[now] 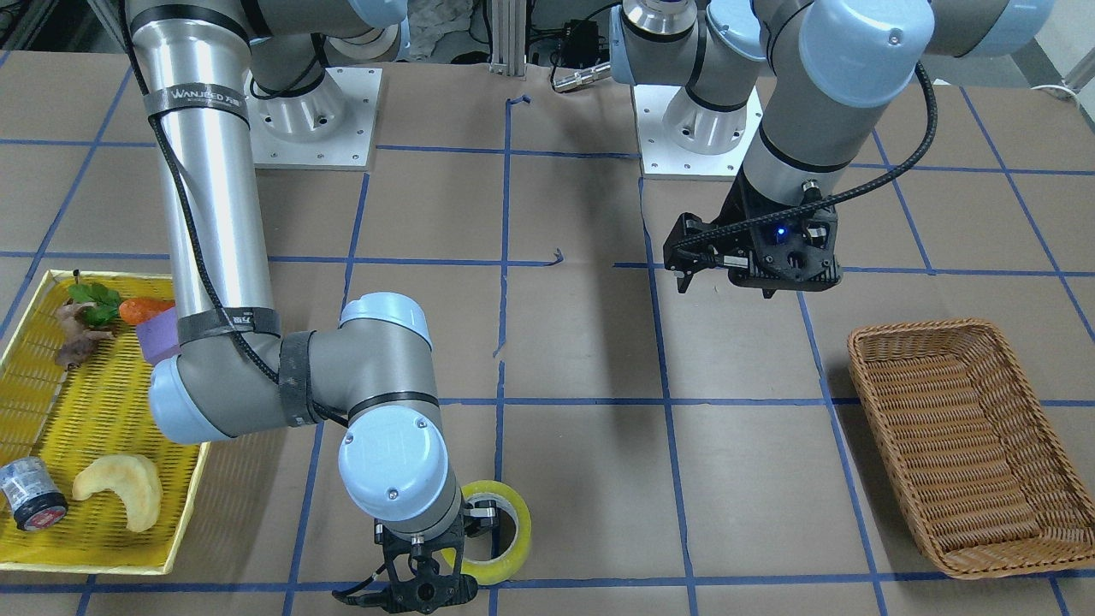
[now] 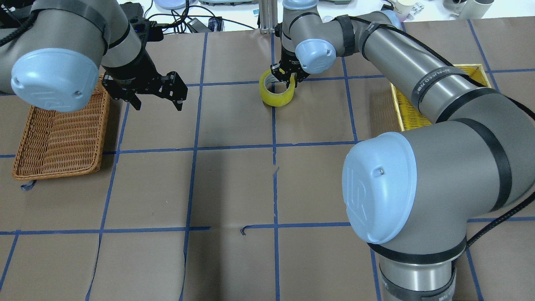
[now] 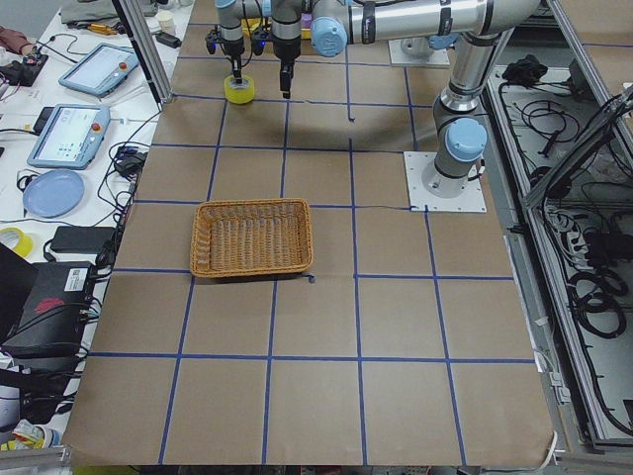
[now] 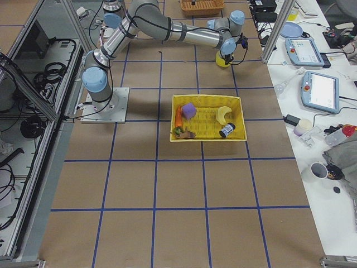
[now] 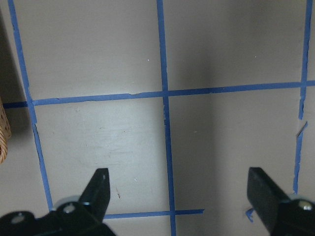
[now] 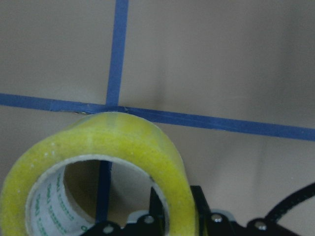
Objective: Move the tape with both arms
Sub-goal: 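Carry the tape roll to the table center and set it down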
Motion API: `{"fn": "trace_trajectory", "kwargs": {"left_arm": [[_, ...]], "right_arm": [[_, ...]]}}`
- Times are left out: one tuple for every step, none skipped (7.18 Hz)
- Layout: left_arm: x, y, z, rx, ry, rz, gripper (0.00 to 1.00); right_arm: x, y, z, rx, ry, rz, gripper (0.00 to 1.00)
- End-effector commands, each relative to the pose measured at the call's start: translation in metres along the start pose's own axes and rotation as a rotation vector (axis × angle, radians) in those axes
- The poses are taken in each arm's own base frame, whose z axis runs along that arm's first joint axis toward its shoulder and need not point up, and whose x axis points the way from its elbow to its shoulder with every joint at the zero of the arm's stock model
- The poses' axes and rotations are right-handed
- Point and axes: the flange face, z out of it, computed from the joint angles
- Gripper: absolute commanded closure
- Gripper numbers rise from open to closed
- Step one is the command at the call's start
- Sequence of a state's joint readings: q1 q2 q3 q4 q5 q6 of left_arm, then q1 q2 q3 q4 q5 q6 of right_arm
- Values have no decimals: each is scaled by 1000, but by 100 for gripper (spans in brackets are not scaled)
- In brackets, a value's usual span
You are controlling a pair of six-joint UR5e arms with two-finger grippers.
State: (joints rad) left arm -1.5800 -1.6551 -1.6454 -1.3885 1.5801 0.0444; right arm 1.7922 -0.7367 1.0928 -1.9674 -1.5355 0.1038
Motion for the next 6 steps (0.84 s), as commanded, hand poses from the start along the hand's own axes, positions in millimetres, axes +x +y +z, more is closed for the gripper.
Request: {"fn": "trace_trajectory", "kwargs": {"left_arm": [[0,0,0,1,-3,0,0],[0,-1,0,6,-2,0,0],[0,-1,0,9,0,1,0],[1,-3,-2,17,7,3,0],[4,-5,-2,23,10,-2,0],[6,-6,-3,37,11,-3,0]], "right_arm": [[-8,3,-1,1,1,-4,0],[-8,4,-18,17,-1,-16,0],[-7,13,-61,42,14,-29,0],[2,32,-101,13,32,-22,0],[23,53,-132,-8,90,-22,0],[52,85,-165,-36,104,9,0]]}}
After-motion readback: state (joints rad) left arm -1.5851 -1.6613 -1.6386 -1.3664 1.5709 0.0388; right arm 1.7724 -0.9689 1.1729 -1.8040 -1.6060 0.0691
